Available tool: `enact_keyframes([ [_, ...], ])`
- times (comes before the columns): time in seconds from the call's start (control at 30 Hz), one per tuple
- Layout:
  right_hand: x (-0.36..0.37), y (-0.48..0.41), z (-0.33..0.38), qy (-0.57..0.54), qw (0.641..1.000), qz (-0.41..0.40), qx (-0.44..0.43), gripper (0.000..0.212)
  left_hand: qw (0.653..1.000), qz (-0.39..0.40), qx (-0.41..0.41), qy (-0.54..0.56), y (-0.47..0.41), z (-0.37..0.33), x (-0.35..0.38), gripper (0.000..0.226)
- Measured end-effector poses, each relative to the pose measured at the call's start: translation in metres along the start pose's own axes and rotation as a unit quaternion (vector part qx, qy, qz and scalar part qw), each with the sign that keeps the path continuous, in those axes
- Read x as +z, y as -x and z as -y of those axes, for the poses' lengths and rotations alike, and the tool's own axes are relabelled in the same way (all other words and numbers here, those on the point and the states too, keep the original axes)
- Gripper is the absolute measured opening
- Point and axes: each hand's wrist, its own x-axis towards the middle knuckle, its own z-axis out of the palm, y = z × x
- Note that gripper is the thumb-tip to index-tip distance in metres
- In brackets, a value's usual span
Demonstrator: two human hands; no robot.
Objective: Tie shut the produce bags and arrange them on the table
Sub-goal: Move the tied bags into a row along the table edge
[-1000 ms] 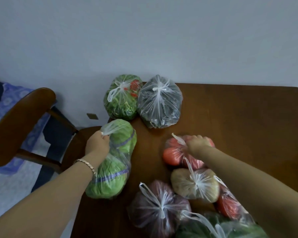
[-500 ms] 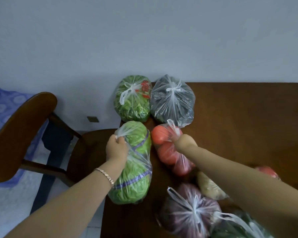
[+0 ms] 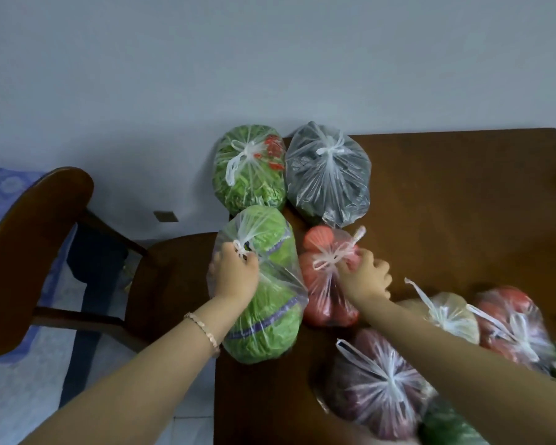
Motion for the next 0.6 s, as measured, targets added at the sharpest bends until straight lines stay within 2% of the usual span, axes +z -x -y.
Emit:
enact_keyframes([
  [0.1,0.011,0.017,-0.021,-0.073,0.986,0.044,0.144,0.092,0.991,0.025,0.047,-0.121,0.027,0.013,0.005,0.082],
  [0.2,0.025,0.023,-0.026,-0.057,0.986,0.097,0.119,0.098,0.979,0.088,0.096,-0.156,0.046,0.023,0.015,0.096],
  [0.3,0.029,0.022,-0.024,-0.047,0.990,0.111,0.077,0.102,0.971,0.110,0.121,-0.176,0.049,0.025,0.017,0.099],
  [0.4,0.020,0.016,-0.025,-0.068,0.988,0.135,0.024,0.097,0.967,0.110,0.120,-0.198,0.049,0.021,0.016,0.095],
  [0.47,0.005,0.011,-0.030,-0.099,0.980,0.171,-0.017,0.091,0.956,0.078,0.133,-0.250,0.055,0.017,0.018,0.092],
  [0.53,-0.016,0.006,-0.036,-0.079,0.974,0.197,-0.075,0.076,0.926,0.016,0.218,-0.308,0.069,0.008,0.022,0.087],
  [0.6,-0.047,0.000,-0.047,-0.013,0.970,0.184,-0.157,0.048,0.895,-0.007,0.346,-0.282,0.087,-0.005,0.032,0.077],
])
